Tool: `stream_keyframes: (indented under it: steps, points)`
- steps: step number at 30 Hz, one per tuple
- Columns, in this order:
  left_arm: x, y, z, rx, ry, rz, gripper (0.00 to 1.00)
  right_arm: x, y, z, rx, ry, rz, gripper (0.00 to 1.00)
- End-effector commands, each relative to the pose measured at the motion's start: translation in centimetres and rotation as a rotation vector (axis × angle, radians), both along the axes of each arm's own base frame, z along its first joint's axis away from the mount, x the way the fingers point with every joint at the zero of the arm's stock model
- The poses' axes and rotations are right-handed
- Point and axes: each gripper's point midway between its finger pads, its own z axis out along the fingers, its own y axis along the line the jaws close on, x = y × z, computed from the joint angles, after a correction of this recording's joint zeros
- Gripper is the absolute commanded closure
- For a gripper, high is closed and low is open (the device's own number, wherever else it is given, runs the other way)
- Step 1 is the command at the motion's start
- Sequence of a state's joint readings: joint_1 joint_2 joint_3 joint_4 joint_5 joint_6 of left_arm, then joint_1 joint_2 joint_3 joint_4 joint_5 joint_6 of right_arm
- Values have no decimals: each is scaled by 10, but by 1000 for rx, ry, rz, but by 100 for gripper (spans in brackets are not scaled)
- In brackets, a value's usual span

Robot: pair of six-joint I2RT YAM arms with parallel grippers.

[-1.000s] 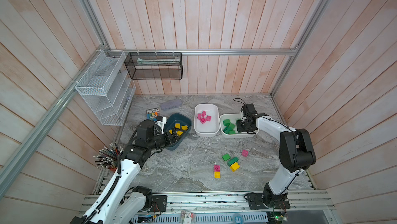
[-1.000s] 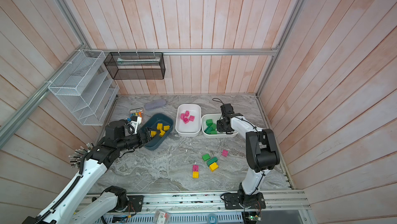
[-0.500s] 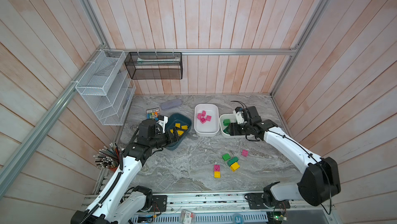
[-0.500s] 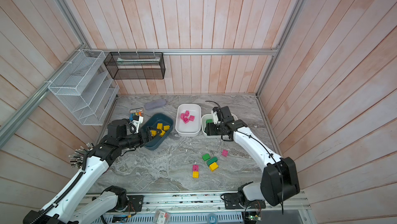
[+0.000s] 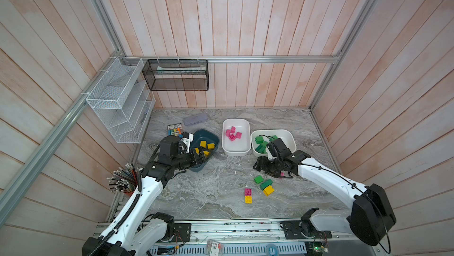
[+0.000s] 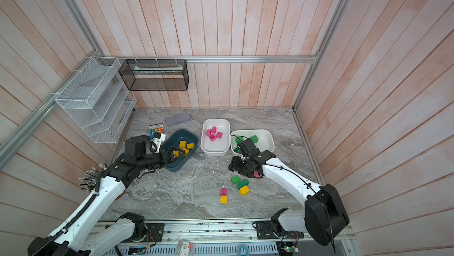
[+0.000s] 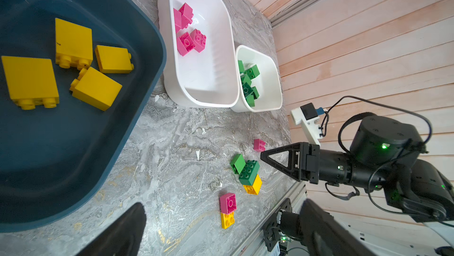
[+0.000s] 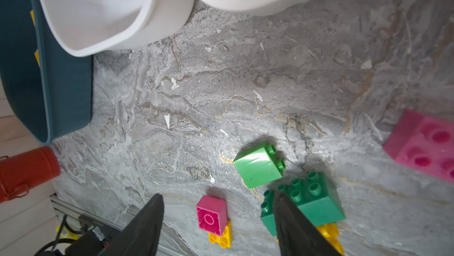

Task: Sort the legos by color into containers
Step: 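Return the right gripper to the pile and grasp a small green brick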

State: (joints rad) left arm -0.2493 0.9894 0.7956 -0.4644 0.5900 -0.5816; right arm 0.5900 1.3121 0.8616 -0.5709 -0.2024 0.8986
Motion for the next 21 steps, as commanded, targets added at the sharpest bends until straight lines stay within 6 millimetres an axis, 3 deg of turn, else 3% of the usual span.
stream_keyframes:
  steps: [1, 10, 21]
  points:
    - [2, 3, -3, 34, -23, -6, 0, -1, 4, -10, 38, 80, -179, 31]
    - [-7, 8, -12, 59, -14, -2, 0, -19, -14, -48, -86, 218, -319, 31]
    - [-11, 10, -19, 76, -7, -3, 0, -26, -9, -70, -110, 285, -336, 34]
